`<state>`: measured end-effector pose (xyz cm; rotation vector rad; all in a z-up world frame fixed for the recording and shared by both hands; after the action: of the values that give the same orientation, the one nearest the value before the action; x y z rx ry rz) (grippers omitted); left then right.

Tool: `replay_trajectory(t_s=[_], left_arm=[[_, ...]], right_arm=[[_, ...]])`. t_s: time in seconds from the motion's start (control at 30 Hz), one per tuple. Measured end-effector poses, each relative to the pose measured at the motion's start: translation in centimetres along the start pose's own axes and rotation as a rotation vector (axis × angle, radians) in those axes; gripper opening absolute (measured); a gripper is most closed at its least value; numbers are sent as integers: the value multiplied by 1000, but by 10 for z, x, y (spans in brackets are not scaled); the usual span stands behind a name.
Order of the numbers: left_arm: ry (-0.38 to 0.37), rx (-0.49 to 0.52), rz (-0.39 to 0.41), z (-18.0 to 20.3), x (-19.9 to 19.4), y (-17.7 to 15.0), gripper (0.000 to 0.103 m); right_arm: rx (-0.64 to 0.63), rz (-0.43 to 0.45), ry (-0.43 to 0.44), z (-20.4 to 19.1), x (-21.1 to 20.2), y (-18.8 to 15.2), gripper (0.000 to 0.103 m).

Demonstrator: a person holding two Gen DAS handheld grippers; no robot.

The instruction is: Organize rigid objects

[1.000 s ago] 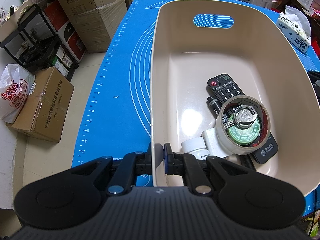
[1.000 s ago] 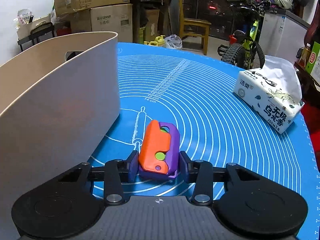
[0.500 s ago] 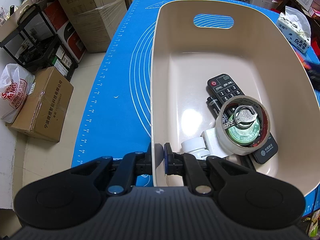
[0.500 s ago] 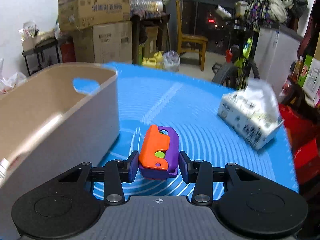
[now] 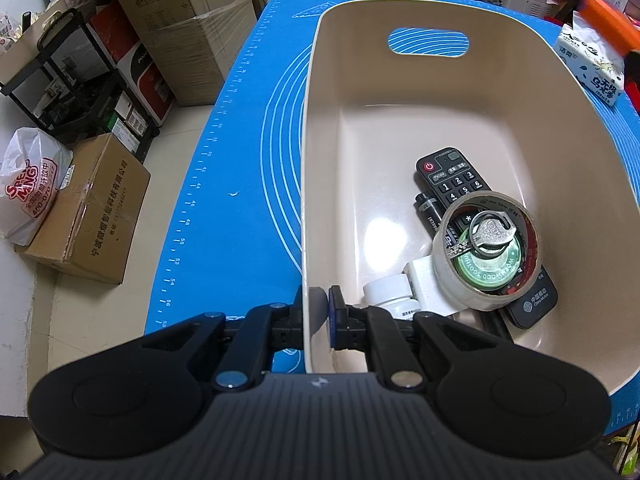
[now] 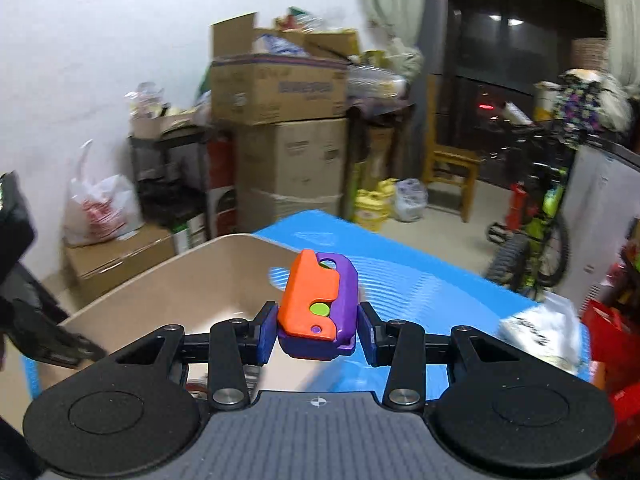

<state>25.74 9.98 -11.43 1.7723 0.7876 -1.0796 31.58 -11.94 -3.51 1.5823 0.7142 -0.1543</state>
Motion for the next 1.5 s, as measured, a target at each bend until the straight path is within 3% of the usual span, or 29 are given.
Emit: replay_trajectory(t_s=[0.33, 0.57, 0.73, 0.8, 0.87, 1.0, 1.07, 1.33, 1.5], left_arm=[[1, 1, 1, 0, 0, 0, 11], [2, -1, 2, 0, -1, 0, 11], [23, -1, 3, 1, -5, 0, 14], [18, -9, 17, 1, -12, 2, 27], [22, -12, 49, 3, -23, 5, 54], [31, -7, 112, 10, -48, 11, 65], [36, -5, 142, 13, -60, 11, 72], [72, -35, 240, 14, -106, -5, 74], [71, -33, 299, 25, -140, -23, 74]], right_arm=[[-74, -219, 0, -67, 53, -45, 48], [-96, -355, -76, -78, 78, -78, 49], [-41, -318, -89, -79, 66, -73, 61], [3, -284, -111, -75, 54, -66, 80], [50, -251, -108, -71, 38, -59, 83], [89, -196, -186, -61, 6, -46, 97], [126, -171, -211, -56, -13, -42, 98], [237, -90, -292, -47, -87, -35, 101], [283, -57, -298, -56, -130, -41, 101]])
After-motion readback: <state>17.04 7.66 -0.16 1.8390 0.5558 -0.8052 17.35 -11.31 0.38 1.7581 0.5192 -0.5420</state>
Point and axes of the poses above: each gripper's, at about its wrist camera, not at the fingertips, and x roughly the way its jaws point, z to its right, y to its top, the point moved 7 cm from there along x, roughly the way its jaws point, and after that the axes turned 14 degrees about x, right-handed, at the moved point
